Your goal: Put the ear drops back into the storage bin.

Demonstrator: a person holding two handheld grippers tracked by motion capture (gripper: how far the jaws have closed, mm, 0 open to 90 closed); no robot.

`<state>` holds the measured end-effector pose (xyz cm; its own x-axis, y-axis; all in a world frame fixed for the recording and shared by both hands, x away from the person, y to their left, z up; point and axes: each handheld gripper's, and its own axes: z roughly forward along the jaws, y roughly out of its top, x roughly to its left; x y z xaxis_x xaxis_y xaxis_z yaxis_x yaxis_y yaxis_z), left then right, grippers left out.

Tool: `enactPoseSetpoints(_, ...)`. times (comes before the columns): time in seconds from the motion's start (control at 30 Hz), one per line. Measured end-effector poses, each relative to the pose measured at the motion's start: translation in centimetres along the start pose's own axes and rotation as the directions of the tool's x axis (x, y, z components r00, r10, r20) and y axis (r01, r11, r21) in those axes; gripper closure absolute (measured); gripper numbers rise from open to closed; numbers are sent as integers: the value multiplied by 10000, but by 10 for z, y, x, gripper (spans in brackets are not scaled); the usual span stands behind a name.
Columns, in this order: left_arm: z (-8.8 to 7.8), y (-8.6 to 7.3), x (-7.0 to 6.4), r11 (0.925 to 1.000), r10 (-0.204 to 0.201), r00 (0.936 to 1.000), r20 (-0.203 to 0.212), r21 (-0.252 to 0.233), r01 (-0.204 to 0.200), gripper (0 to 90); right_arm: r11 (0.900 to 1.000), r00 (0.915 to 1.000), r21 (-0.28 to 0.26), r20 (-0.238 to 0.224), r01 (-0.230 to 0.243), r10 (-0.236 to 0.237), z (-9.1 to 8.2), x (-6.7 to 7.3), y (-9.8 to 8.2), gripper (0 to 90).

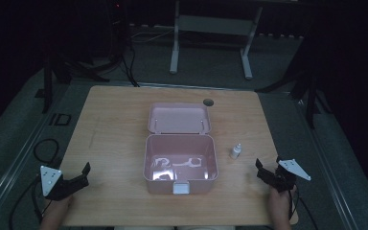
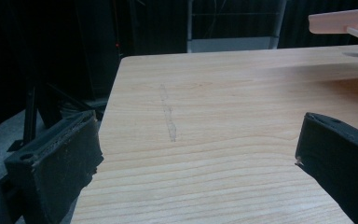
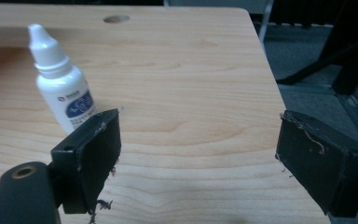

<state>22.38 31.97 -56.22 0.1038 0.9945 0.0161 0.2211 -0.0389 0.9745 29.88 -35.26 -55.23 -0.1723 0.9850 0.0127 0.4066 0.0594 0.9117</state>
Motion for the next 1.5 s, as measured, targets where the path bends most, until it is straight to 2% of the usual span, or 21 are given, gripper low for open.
enactPoseSetpoints(0.17,0,0,0,10000,7,10000,15,-4,-7,4,9998,9999,190,-149,10,-7,2,0,1,135)
enactPoseSetpoints(0.3,0,0,0,10000,0,10000,16,-2,0,4,9980,9985,459,-345,431,-415,3,0,2,134)
enactPoseSetpoints(0.4,0,0,0,10000,4,10000,14,2,-4,3,9964,9972,839,-743,149,-86,4,-2,4,136)
enactPoseSetpoints(0.6,0,0,0,10000,6,10000,12,8,-6,3,9819,9933,1770,-1054,667,-485,7,1,10,138)
enactPoseSetpoints(0.73,0,0,0,10000,1,10000,27,12,-1,3,9667,9897,2495,-1415,560,-208,7,0,15,142)
enactPoseSetpoints(0.77,0,0,0,10000,1,10000,27,12,-1,4,9667,9897,2495,-1415,560,-208,7,0,15,142)
enactPoseSetpoints(0.8,0,0,0,10000,8,10000,31,13,-8,4,9541,9880,2956,-1543,489,-29,7,-1,16,142)
enactPoseSetpoints(0.83,0,0,0,10000,8,10000,37,11,-8,4,9270,9858,3707,-1677,567,67,8,0,18,142)
enactPoseSetpoints(0.9,0,0,0,10000,5,10000,44,8,-5,3,9071,9863,4112,-1634,898,-235,7,2,21,142)
enactPoseSetpoints(0.93,0,0,0,10000,5,10000,44,8,-5,4,9071,9863,4112,-1634,898,-235,7,2,21,142)
enactPoseSetpoints(1.17,0,0,0,10000,8,10000,55,6,-9,3,8372,9861,5374,-1657,1012,-128,7,0,28,152)
enactPoseSetpoints(1.33,0,0,0,10000,13,10000,73,14,-13,4,7963,9806,5885,-1937,1399,-291,5,2,31,152)
enactPoseSetpoints(1.4,0,0,0,10000,10,10000,77,14,-10,4,7746,9761,6108,-2141,1639,-377,3,4,33,151)
enactPoseSetpoints(1.5,0,0,0,10000,7,10000,83,12,-7,3,7354,9682,6498,-2481,1920,-336,1,6,37,150)
